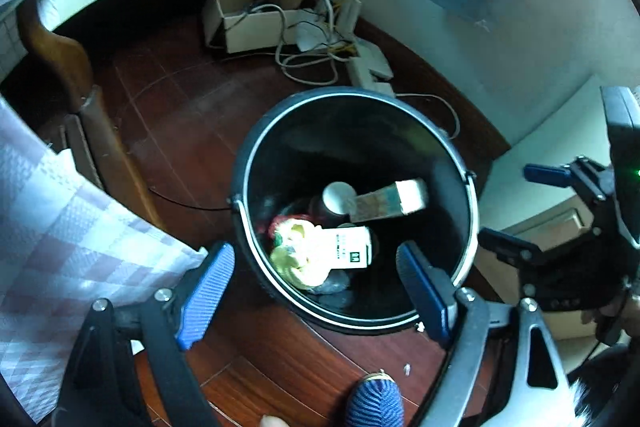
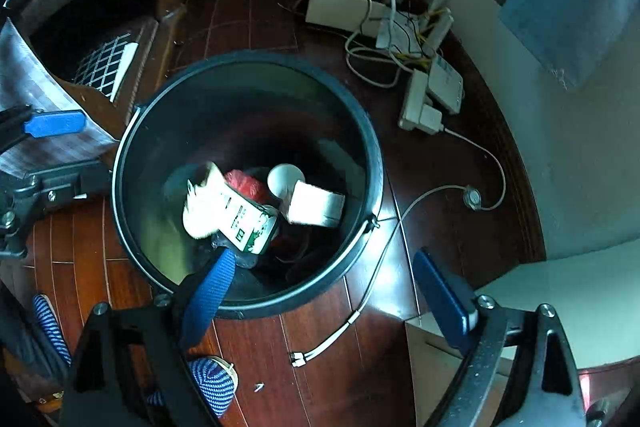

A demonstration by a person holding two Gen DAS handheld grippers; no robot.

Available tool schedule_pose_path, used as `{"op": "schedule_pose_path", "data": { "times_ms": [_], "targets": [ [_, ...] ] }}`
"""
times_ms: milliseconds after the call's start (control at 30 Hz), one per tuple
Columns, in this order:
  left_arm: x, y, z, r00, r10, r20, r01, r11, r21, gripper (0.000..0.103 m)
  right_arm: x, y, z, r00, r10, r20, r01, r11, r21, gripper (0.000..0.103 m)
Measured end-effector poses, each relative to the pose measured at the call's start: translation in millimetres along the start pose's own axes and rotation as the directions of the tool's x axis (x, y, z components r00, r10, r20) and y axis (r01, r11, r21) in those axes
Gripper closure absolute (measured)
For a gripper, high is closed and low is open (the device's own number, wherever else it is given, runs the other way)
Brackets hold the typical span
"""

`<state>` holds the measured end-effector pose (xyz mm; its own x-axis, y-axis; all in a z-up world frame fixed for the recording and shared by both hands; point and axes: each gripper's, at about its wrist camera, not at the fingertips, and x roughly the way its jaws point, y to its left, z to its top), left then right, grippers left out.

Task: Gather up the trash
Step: 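Open both tools over the bin to drop the cloth and carton, then move both tools back over the bed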

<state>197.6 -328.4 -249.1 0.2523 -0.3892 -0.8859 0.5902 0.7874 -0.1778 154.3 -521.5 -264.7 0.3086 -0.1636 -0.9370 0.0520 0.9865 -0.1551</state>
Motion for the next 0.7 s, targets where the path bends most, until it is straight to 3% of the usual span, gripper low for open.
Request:
{"op": "schedule_pose_path", "data": {
  "times_ms": [100, 700],
  "targets": [
    [0, -1, -3, 0.999, 0.039, 0.014, -0.039, 0.999, 0.012, 0.017, 0, 0, 0, 1.000, -0.011, 0.010, 0.011, 1.000, -0.005, 0.002],
    [-16, 3, -8, 0.996, 0.075, 0.045, -0.074, 0.997, -0.023, 0.016, -23, 4, -2, 0.998, -0.008, 0.060, 0.006, 1.000, 0.031, 0.001]
  ]
}}
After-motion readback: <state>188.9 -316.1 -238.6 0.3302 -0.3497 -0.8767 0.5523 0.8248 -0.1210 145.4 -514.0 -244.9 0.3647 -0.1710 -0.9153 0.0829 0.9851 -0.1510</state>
